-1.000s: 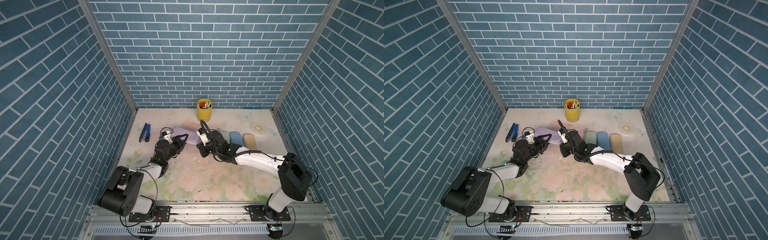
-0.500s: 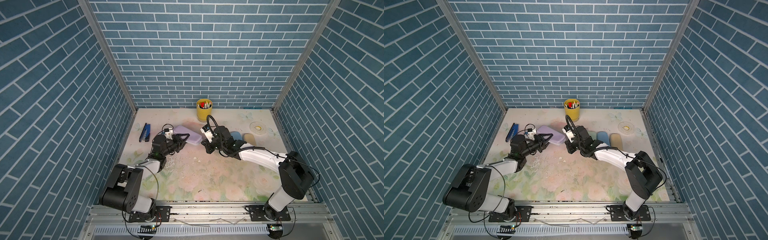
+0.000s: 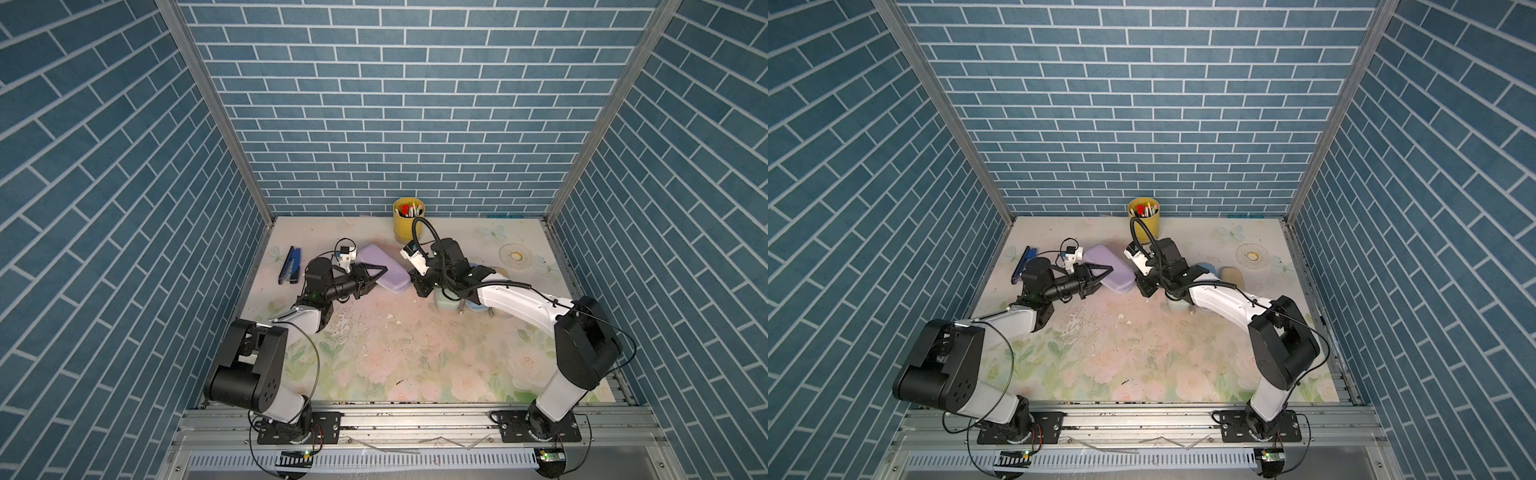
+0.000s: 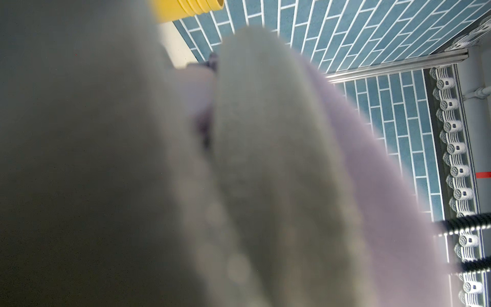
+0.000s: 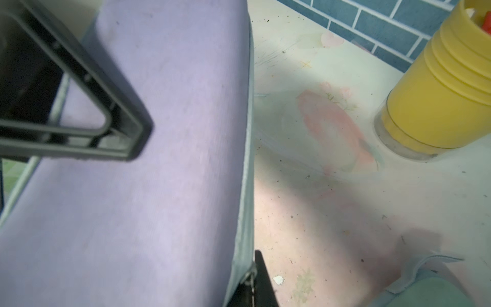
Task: Put umbrellas into zippered umbrella sleeves
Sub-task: Zip the zipper on the umbrella sleeve, then adjust the umbrella sleeve.
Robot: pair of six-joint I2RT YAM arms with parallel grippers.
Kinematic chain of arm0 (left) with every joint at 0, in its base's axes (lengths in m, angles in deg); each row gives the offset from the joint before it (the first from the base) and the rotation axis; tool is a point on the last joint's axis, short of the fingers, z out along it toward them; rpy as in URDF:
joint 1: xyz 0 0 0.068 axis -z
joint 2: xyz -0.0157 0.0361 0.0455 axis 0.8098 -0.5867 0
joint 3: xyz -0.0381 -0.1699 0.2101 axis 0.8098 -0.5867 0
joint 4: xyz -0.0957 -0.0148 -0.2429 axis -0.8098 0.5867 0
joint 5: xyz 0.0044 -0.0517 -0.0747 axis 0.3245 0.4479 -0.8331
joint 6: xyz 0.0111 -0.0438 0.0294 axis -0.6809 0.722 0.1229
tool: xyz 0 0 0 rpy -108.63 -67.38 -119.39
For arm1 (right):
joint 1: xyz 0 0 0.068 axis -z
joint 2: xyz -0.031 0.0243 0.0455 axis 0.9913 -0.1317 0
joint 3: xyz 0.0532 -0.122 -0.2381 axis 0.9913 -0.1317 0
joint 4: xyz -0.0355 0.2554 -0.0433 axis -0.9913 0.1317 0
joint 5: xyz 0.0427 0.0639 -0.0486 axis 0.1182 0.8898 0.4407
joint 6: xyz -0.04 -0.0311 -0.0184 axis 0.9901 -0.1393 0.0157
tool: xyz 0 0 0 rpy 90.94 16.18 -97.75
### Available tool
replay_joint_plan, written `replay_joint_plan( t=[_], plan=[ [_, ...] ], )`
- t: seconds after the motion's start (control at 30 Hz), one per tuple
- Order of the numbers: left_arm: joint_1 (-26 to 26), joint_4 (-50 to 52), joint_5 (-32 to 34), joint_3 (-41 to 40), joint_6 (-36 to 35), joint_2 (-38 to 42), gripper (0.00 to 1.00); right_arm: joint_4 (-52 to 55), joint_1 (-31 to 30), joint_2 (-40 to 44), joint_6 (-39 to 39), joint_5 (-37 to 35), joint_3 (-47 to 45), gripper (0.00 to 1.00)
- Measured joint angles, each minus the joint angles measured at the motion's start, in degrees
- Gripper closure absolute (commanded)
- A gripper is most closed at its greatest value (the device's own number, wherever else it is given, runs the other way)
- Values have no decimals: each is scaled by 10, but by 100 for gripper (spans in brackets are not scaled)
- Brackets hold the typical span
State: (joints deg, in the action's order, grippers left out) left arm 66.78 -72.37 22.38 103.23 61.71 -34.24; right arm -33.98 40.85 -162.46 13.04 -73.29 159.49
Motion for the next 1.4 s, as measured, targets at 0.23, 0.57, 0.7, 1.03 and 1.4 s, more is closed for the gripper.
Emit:
replay_joint_plan(
  t=[0.23, 0.57, 0.7, 1.03, 1.4],
  plan=[
    [-3, 1, -64, -2, -10, -2, 97, 77, 63, 24, -73, 61, 8, 42],
    [34, 61, -69, 0, -75, 7, 95, 48, 91, -64, -275, 316, 130, 34],
    [49, 88, -71, 1, -104, 24, 94, 35, 85, -119, -317, 382, 162, 34],
    [56, 104, -90, 14, -123, 37, 88, 45, 68, -152, -341, 486, 182, 53],
    [34, 120, 28, -36, -127, 157, 21, -133, 79, -129, -529, 429, 126, 87]
  ],
)
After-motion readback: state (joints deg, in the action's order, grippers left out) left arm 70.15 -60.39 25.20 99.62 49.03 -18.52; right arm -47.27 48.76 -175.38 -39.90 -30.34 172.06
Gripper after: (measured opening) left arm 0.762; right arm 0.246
